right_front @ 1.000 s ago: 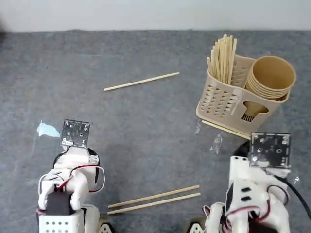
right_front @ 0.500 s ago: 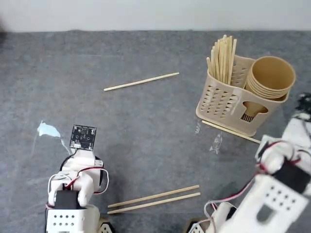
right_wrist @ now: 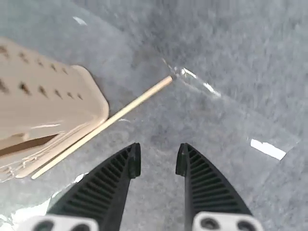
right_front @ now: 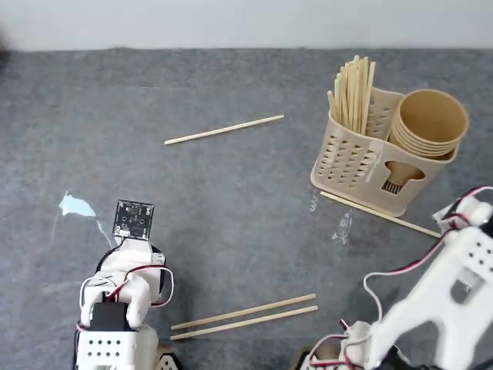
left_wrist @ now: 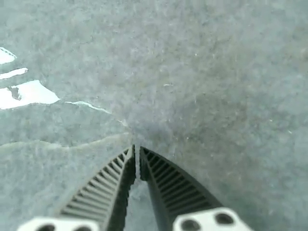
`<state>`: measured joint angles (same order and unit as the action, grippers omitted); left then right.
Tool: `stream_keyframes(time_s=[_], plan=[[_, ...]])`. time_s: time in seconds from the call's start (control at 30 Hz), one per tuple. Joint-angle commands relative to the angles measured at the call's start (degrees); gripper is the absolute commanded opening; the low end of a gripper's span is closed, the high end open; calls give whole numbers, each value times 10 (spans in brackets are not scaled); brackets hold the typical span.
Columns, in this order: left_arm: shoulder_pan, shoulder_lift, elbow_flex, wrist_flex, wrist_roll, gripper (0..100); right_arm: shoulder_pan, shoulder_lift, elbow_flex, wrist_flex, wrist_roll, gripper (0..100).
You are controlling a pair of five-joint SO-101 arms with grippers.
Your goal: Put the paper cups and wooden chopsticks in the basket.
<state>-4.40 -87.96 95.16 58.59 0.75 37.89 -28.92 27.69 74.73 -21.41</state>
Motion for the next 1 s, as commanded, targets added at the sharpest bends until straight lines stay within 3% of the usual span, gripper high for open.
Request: stream_keyframes(time_s=[0.0,0.23,0.57,0.97], plan=[[-4,-5,-3,-12,-5,12,2,30,-30,-18,-26,143],[-4,-5,-3,-12,-7,12,4,124,-29,-93,-138,143],[-4,-5,-3,-12,-7,12,-22,180,-31,-124,-221,143],[-4,-5,-3,-12,-7,12,-29,206,-9,-205,-233,141]])
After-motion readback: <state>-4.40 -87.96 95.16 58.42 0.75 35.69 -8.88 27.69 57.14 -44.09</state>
